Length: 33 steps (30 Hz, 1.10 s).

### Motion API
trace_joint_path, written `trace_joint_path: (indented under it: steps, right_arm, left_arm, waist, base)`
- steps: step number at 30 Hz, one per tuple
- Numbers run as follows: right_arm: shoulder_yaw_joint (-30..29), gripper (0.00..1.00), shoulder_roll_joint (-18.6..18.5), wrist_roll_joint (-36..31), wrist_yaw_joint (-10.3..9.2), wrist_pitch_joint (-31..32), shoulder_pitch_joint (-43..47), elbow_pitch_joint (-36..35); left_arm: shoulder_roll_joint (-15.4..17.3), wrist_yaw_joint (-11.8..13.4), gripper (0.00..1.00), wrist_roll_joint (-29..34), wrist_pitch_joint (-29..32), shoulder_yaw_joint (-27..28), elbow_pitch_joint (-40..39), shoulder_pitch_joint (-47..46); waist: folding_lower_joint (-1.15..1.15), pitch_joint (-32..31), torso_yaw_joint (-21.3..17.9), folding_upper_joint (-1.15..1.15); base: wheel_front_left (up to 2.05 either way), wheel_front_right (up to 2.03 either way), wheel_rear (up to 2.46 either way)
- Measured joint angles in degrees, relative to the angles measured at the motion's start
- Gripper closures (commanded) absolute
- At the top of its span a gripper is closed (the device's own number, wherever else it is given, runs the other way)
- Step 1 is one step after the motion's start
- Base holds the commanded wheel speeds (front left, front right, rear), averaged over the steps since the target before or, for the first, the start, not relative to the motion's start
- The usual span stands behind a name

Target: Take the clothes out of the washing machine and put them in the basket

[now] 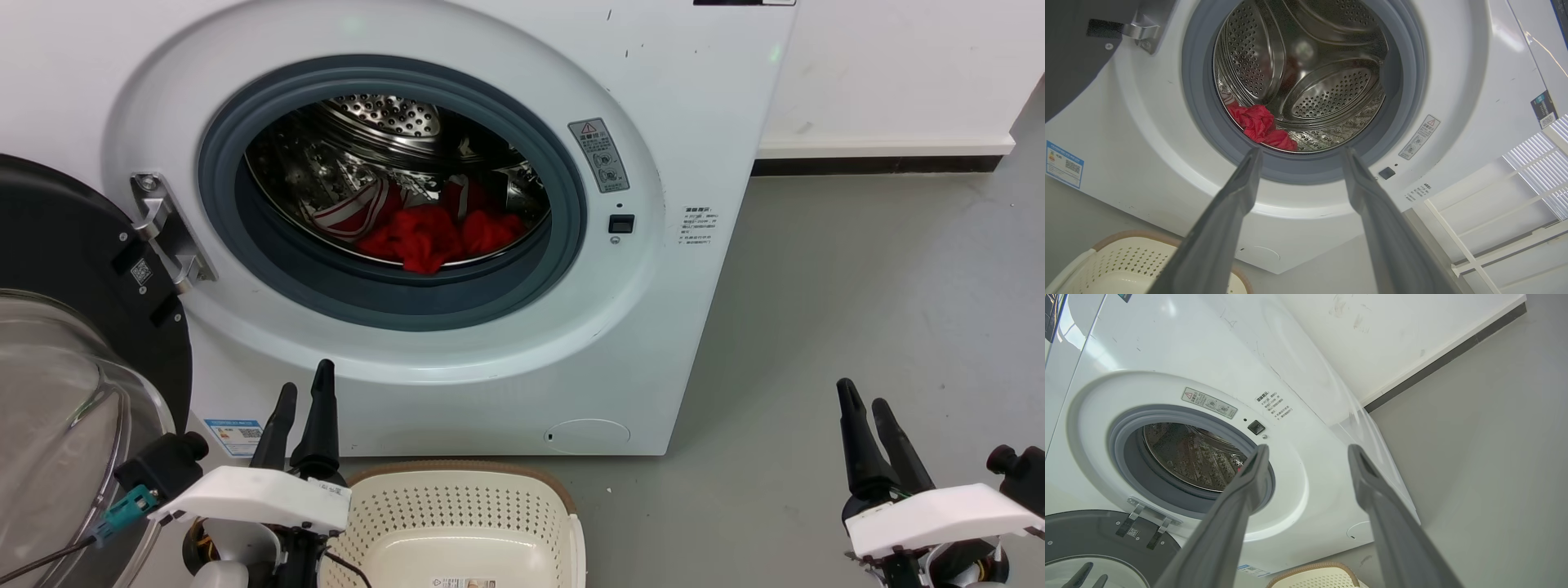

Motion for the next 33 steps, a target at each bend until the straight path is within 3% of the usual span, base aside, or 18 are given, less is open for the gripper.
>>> trace_joint_path:
  steps: [33]
  right_arm:
    - [1.0,0.0,0.0,-24.2,0.01,-1.6,2.0,-3.4]
  left_arm:
    - [2.5,3.5,0.0,21.4,-5.3,-3.5,1.0,-0.9]
  waist:
    - [0.0,-0.3,0.1,0.0]
  base:
    - [0.0,0.0,0.0]
